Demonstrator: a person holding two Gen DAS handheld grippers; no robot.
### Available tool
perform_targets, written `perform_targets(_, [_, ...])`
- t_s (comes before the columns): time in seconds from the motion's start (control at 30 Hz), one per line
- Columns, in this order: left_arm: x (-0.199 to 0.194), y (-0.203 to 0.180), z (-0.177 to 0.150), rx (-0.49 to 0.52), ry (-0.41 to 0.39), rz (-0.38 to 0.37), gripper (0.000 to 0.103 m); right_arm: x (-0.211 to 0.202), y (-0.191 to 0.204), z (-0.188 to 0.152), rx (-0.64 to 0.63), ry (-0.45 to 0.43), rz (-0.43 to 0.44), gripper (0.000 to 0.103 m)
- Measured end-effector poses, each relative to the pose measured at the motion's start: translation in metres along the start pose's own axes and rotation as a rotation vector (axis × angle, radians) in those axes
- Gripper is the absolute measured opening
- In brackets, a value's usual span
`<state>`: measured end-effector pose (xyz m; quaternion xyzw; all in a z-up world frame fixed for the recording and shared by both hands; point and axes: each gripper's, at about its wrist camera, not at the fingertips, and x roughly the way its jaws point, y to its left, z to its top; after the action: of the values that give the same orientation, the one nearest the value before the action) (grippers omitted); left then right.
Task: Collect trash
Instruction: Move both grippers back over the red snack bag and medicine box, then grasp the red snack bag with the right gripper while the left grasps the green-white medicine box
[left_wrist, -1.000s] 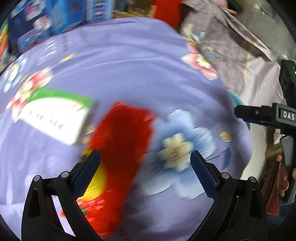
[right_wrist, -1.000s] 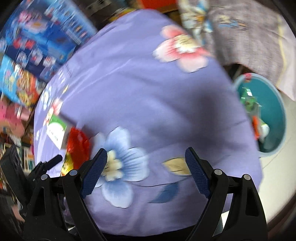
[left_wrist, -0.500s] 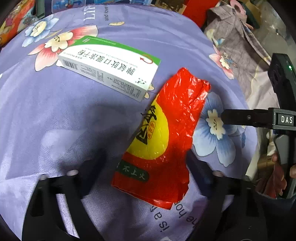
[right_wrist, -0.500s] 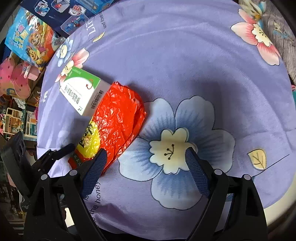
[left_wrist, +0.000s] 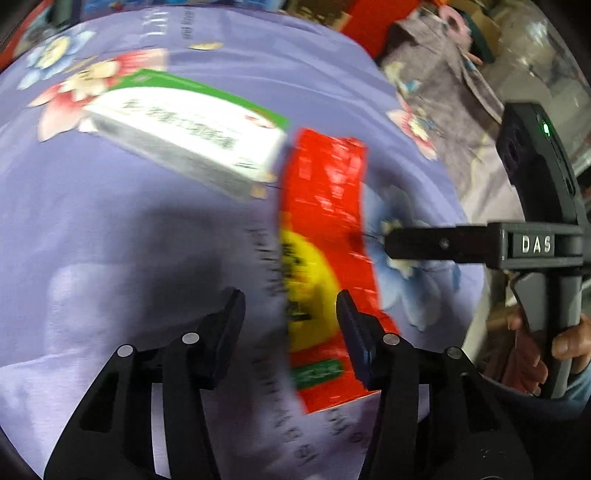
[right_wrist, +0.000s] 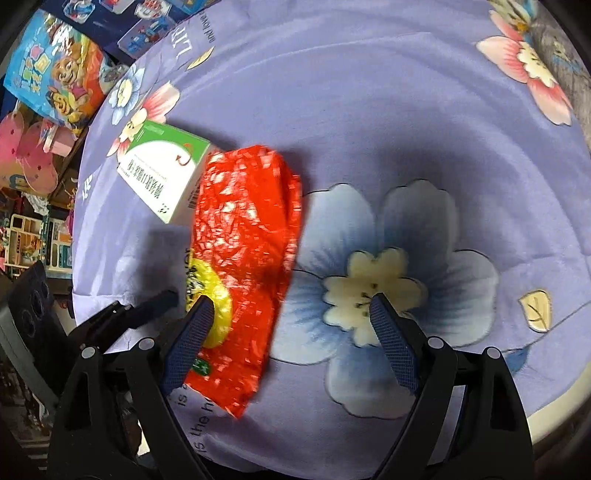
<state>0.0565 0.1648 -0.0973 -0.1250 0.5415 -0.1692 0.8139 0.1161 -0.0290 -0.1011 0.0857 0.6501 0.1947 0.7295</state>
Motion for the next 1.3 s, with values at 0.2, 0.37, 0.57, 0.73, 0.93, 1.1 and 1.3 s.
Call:
perform_targets(0.2, [-0.029, 0.048, -0.003, -0.093, -0.057, 0.087, 0.063, 0.027, 0.031, 0.006, -0.041, 0.041, -0.006, 0.083])
perform_targets(0.37, [-0.047, 0.072, -0.004, -0.149, -0.08, 0.116, 0.07, 0.036, 0.052, 0.01, -0.087, 0.003, -0.108, 0.088])
perform_targets(0.57, [-0.051, 0.081, -0.001, -0.18, -0.085, 0.148, 0.082, 0.044, 0.07, 0.002, -0.23, -0.08, -0.22, 0.084])
perform_targets(0.73, [-0.045, 0.079, 0.006, -0.196, -0.078, 0.147, 0.084, 0.026, 0.049, 0.009, -0.216, -0.106, -0.209, 0.014])
perform_targets(0.93, [-0.031, 0.062, 0.033, -0.221, -0.075, 0.125, 0.084, 0.008, 0.017, 0.019, -0.149, -0.117, -0.158, 0.013])
perform_targets(1.1, [-0.013, 0.04, 0.061, -0.244, -0.066, 0.142, 0.085, -0.007, 0.005, 0.03, -0.145, -0.151, -0.141, 0.013])
perform_targets(1.3, [0.003, 0.036, 0.093, -0.35, -0.06, 0.172, 0.086, -0.023, -0.025, 0.051, -0.103, -0.192, -0.127, 0.012])
